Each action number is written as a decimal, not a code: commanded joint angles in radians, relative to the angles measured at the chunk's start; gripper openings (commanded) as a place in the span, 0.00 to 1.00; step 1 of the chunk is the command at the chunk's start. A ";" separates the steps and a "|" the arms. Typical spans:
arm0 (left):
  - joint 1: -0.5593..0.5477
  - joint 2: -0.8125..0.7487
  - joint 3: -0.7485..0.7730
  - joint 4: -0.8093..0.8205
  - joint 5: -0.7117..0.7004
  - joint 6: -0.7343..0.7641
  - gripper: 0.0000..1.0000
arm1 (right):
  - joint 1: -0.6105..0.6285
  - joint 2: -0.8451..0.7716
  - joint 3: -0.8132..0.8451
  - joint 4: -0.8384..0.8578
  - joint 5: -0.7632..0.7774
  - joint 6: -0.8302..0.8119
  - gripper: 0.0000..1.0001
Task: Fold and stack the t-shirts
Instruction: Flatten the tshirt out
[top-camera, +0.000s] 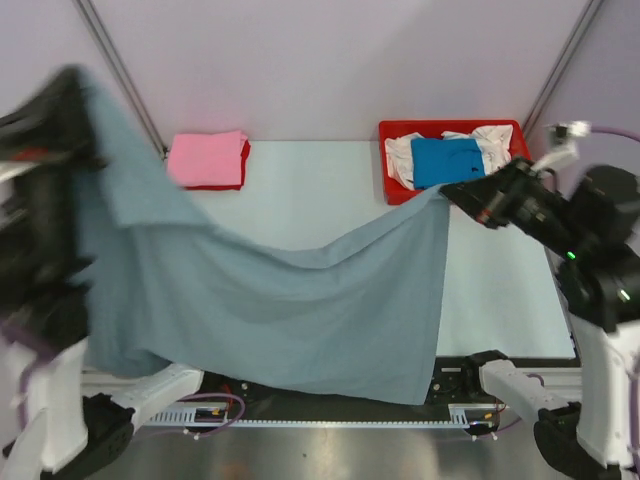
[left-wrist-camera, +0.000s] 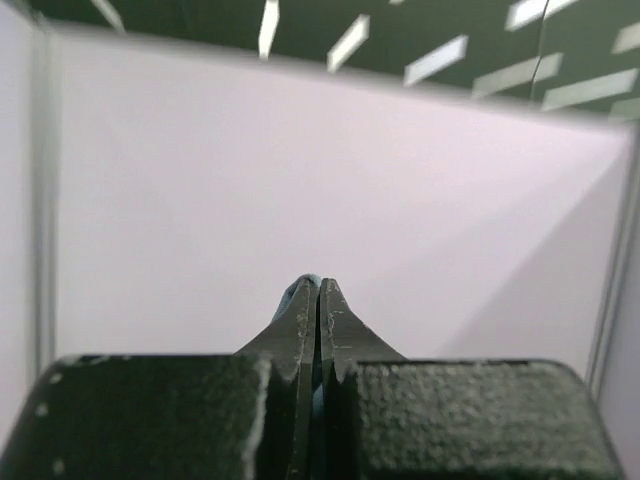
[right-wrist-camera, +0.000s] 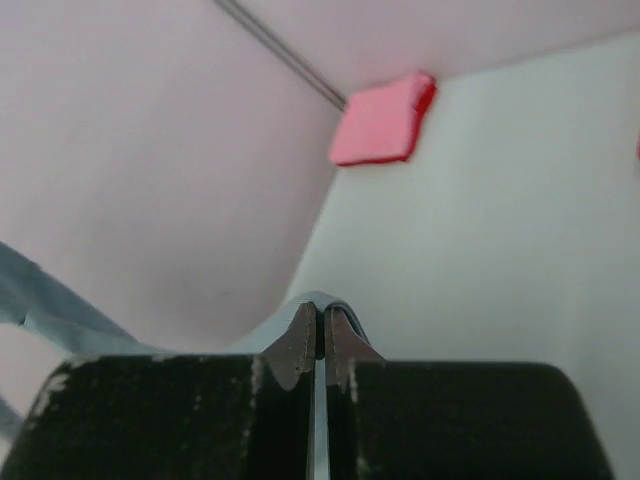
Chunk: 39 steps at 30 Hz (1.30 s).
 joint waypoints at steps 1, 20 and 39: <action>0.025 0.235 -0.182 0.085 0.032 0.020 0.00 | -0.009 0.096 -0.201 0.099 0.139 -0.048 0.00; 0.160 1.304 0.166 0.245 0.261 -0.241 0.00 | -0.390 0.724 -0.453 0.324 0.217 -0.150 0.00; 0.209 1.038 0.270 0.211 0.310 -0.244 0.00 | -0.338 0.520 -0.310 0.138 0.201 -0.137 0.00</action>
